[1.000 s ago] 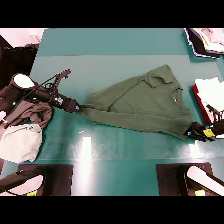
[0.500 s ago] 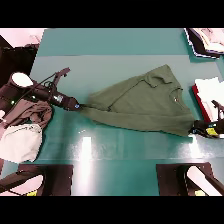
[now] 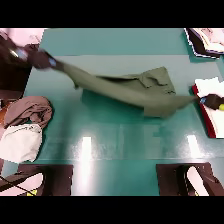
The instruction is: Fold the shirts.
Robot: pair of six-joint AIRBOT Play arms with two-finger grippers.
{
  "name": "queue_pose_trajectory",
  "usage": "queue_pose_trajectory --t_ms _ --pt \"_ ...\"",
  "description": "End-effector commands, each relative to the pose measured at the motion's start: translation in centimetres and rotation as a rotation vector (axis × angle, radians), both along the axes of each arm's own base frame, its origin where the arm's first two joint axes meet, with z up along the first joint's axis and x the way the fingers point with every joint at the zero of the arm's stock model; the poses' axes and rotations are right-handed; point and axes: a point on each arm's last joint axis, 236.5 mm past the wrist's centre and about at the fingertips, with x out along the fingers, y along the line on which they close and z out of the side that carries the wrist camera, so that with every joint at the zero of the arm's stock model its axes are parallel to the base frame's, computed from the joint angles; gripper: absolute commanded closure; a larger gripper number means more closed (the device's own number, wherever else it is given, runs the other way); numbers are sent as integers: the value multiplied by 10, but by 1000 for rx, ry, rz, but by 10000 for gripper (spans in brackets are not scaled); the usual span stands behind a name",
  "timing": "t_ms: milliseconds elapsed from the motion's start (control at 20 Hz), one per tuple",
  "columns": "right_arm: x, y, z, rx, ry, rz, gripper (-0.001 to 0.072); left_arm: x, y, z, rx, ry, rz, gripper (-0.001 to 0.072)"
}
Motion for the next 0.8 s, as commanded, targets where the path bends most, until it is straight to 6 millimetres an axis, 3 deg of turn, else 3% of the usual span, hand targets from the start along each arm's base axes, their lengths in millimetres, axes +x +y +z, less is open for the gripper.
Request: queue_pose_trajectory --t_ms 0,100,250,400,500,600,650,750 --pt "19 26 138 -71 -347 26 699 -10 16 128 -16 -325 107 685" --pt "14 39 218 -141 -524 61 699 -31 21 187 -45 -483 165 686" --pt "-13 46 316 -236 -718 63 699 -86 33 255 -62 -723 257 686" --pt "-47 30 375 -402 -802 -27 699 -159 52 314 -51 -964 366 686" --pt "-64 29 399 -437 -853 -63 700 -203 54 336 -65 -1070 391 686" --pt "-77 29 407 -465 -878 -93 701 -220 51 336 -63 -1077 385 686" --pt "-77 25 402 -464 -862 -109 701 -218 51 328 -58 -1036 383 686" --pt "-68 11 377 -444 -782 -145 701 -186 55 291 -28 -882 395 687"
